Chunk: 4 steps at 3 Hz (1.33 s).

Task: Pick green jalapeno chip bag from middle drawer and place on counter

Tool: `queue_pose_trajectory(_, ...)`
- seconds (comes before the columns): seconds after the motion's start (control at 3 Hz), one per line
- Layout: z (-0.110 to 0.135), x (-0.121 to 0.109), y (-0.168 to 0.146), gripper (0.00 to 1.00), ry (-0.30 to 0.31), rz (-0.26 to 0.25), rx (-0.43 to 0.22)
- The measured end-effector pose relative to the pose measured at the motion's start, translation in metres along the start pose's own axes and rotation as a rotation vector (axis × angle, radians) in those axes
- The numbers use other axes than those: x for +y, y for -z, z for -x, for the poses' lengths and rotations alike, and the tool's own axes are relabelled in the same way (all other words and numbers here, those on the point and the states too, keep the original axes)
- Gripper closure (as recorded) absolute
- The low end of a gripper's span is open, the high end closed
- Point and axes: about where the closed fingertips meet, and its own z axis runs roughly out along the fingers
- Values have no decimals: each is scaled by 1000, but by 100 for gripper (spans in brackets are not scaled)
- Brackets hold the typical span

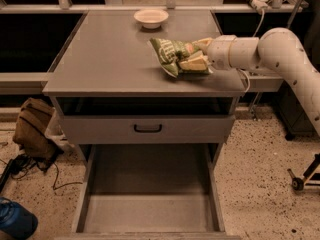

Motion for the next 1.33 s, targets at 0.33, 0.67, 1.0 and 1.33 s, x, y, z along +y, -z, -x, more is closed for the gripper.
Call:
queue_pose_trajectory(0.33, 0, 0, 0, 91, 0, 0, 0)
queue_pose_trajectory(0.67, 0, 0, 0, 66, 0, 0, 0)
queue_pose_trajectory(1.0, 0, 0, 0, 42, 0, 0, 0)
queue_pose_trajectory(1.33, 0, 0, 0, 21, 0, 0, 0)
